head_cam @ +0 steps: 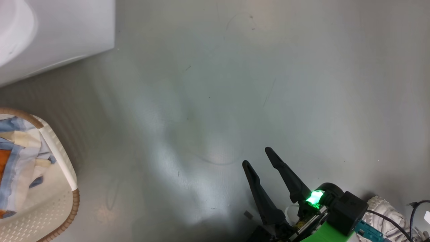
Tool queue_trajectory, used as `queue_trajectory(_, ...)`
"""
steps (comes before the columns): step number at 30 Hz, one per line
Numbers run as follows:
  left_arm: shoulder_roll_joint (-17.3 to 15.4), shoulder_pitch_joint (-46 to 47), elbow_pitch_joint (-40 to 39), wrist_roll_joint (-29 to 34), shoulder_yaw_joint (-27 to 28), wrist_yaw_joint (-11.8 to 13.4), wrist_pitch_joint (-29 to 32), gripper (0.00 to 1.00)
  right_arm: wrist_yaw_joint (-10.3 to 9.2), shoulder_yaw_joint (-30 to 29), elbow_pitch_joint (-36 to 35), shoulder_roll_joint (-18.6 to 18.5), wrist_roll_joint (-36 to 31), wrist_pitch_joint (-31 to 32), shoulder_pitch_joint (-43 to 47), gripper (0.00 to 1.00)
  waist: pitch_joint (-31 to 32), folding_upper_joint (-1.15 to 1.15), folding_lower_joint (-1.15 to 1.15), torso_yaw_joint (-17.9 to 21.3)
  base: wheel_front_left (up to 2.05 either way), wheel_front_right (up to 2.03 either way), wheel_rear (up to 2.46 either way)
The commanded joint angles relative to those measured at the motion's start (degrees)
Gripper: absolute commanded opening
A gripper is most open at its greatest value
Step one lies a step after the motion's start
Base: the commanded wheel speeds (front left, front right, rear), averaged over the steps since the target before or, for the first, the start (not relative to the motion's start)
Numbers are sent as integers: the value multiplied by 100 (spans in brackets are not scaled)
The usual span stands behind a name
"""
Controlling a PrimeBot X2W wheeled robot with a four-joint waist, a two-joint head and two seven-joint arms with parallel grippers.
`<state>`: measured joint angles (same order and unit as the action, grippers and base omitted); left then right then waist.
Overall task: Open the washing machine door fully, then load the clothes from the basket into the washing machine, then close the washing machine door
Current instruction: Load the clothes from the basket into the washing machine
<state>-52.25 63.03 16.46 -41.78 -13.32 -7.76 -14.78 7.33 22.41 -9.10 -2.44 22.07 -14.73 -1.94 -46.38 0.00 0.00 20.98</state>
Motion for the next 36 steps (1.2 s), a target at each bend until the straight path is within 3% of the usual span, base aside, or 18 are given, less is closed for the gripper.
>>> queue_trajectory(1, -418, -145, -45, -114, 126, 27, -20, 25, 16, 143, -121, -43, 96, -27, 193, 100, 5, 0, 0, 8, 0, 0, 0)
queue_trajectory(2, -434, -161, -34, -141, 107, 27, -21, 87, 16, 136, -119, -43, 101, -27, 193, 100, 12, 0, 0, 8, 0, 0, 0)
queue_trajectory(3, -436, -195, -3, -188, 79, 27, -21, 100, 16, 122, -114, -43, 107, -27, 196, 100, 26, 0, 0, 1, 0, 0, 0)
queue_trajectory(12, -349, -438, -4, -331, -102, 27, -21, 100, 16, -12, -58, -43, 149, -27, 102, 100, 165, 0, 0, -152, 0, 0, 0)
queue_trajectory(36, 504, -1370, 568, -389, -743, 27, -21, 100, 16, -570, 474, -43, 106, -27, -221, 100, 1155, 0, 0, -839, 0, 0, 0)
